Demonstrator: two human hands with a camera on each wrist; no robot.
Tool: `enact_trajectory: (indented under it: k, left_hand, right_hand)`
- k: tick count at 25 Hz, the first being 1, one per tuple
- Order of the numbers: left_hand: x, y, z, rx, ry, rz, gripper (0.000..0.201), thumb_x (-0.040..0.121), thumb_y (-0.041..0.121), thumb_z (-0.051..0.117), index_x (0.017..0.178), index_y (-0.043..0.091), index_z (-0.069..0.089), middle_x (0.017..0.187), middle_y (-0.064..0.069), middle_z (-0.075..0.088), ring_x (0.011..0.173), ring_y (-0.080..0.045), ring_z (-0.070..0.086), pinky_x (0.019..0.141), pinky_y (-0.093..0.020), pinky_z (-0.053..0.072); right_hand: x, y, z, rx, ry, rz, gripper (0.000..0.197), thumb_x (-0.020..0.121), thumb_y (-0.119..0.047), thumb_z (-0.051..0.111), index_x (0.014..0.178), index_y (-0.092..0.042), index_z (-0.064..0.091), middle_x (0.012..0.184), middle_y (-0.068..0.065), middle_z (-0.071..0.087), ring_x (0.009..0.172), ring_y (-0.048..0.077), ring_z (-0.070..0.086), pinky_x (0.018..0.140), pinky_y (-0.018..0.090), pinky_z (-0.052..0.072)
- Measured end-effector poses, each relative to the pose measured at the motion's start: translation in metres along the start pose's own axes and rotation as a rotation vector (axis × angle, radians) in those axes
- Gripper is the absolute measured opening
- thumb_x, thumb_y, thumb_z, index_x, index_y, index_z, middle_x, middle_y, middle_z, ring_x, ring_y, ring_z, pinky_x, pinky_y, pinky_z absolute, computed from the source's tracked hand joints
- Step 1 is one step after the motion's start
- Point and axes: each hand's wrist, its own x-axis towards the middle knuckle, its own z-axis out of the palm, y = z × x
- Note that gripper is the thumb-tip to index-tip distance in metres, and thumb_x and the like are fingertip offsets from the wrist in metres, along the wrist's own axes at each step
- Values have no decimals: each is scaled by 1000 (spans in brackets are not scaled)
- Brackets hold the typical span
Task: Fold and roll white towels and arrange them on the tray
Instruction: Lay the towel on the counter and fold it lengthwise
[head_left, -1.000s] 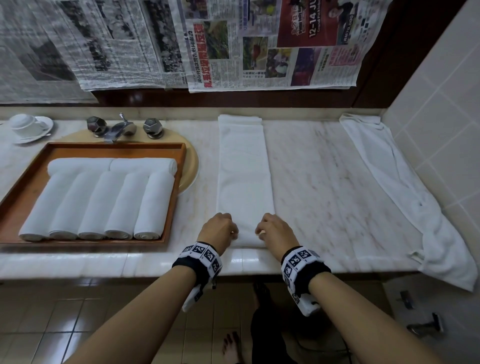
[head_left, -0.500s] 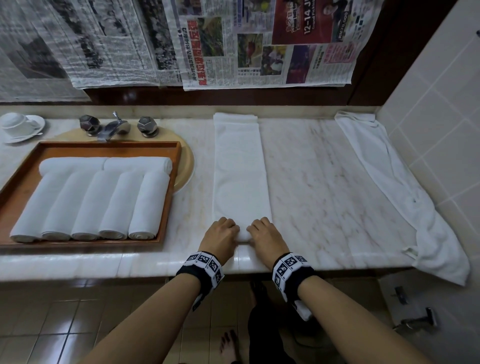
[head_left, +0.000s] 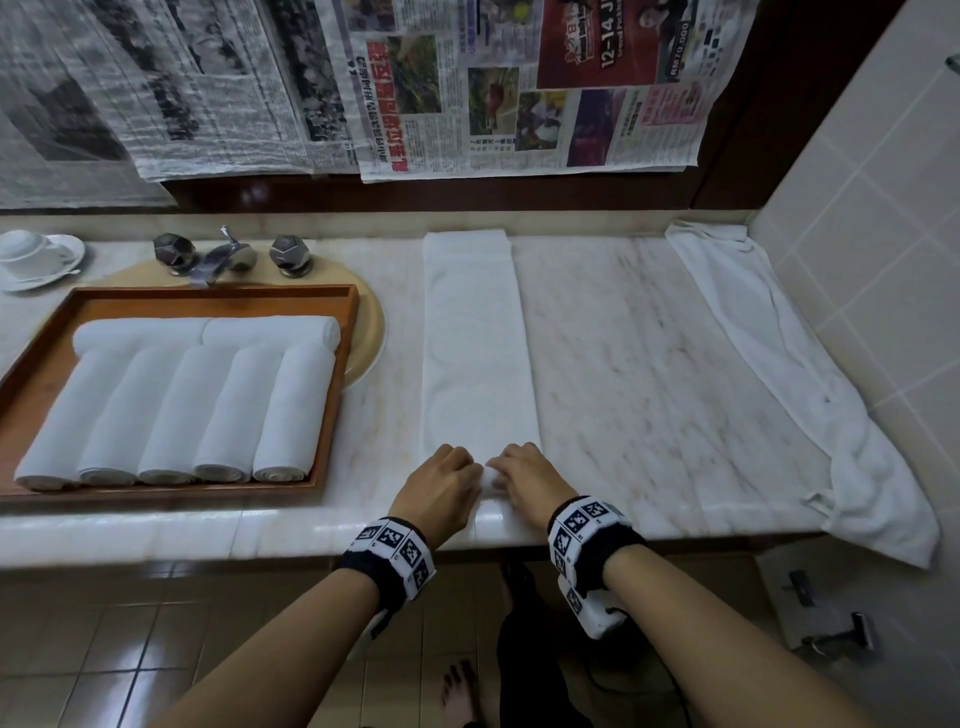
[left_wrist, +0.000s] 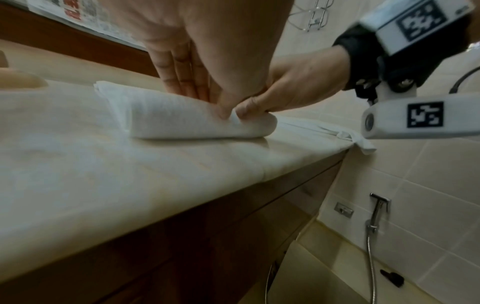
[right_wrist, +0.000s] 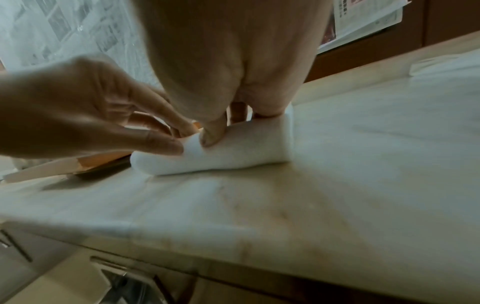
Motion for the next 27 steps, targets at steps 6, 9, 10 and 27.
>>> enact_trajectory:
  k: [6,9,10,27]
  left_hand:
    - [20,-7,4,15,-73,-78,21,75,-9,61,85,8,70,89,-4,60,85,-22,52,68,-30,51]
    - [34,-7,4,55,-157,-91,31,86,-5,46,106,6,66,108,-6,57,102,-22,47,86,-32,47]
    - [35,-5,4,54,-153,-94,33,86,-5,44,110,6,64,111,-7,55,104,-22,47,88,-33,47]
    - [30,-11,10,32,-52,-54,37,73,-14,55,106,-2,65,103,-17,61,94,-34,55,82,-43,52]
  right_hand:
    - [-17,-12,18,-253,261,-72,45,66,-23,83,105,-7,67,103,7,63,94,25,59,84,33,53]
    - [-16,-8,21,-290,241,-103,56,64,-22,84,113,-6,63,105,7,62,96,24,58,89,33,52]
    - [-12,-5,18,-285,253,-111,55,63,-16,83,113,-5,63,105,8,62,95,24,59,89,34,53]
    - [-3,-2,10,-107,226,-68,40,82,-5,32,109,-4,61,103,12,60,91,29,55,84,39,51]
